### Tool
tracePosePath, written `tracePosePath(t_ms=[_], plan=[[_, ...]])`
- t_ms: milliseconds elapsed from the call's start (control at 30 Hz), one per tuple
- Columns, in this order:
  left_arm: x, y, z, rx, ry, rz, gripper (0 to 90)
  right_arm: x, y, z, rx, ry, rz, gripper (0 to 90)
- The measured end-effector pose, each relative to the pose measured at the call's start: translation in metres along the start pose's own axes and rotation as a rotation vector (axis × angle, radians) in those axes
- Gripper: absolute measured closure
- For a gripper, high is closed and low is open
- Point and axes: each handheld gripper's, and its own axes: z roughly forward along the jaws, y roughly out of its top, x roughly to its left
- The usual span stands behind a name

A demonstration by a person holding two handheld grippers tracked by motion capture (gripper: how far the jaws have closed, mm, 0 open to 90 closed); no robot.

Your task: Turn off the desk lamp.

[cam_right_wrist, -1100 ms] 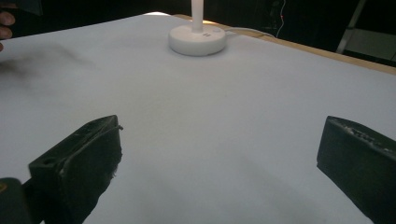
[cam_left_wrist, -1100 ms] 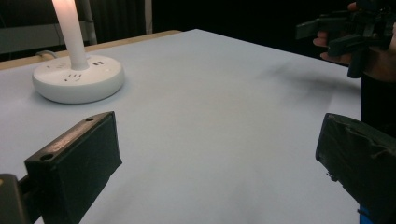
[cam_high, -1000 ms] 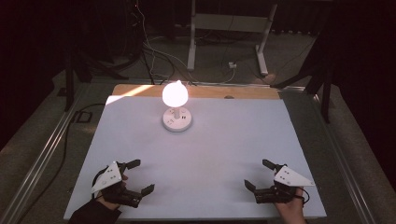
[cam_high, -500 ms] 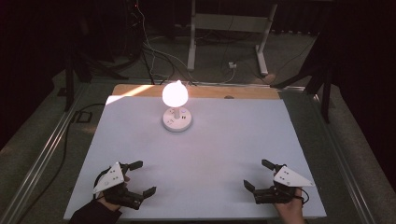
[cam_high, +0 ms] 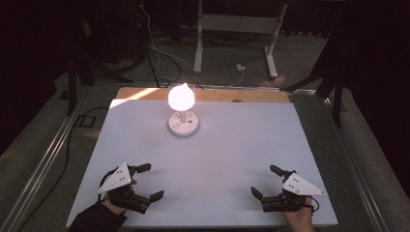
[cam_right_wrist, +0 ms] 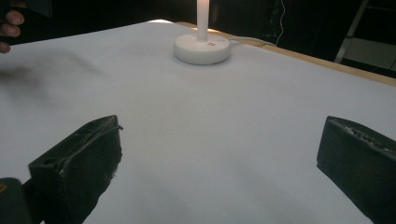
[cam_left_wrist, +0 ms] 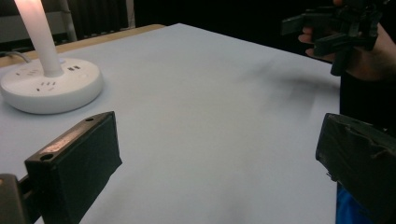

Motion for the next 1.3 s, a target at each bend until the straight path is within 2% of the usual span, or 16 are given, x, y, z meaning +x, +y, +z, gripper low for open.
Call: tracePosePath(t_ms=[300, 700, 1000, 1300], plan=[[0.006, 0.020, 0.007, 0.009, -0.003, 0.012, 0.5, -0.001, 0.000, 0.000, 0.000, 0.002, 0.005, 0.0], [0.019, 0.045, 0.023, 0.016, 0.020, 0.022, 0.5, -0.001, 0.000, 0.000, -0.004, 0.001, 0.008, 0.0], [0.030, 0.054, 0.039, 0.020, 0.053, 0.016, 0.5, -0.001, 0.000, 0.000, -0.004, 0.003, 0.007, 0.0], [0.040, 0.061, 0.060, 0.022, 0.123, 0.008, 0.5, -0.001, 0.000, 0.000, -0.003, 0.002, 0.008, 0.0]])
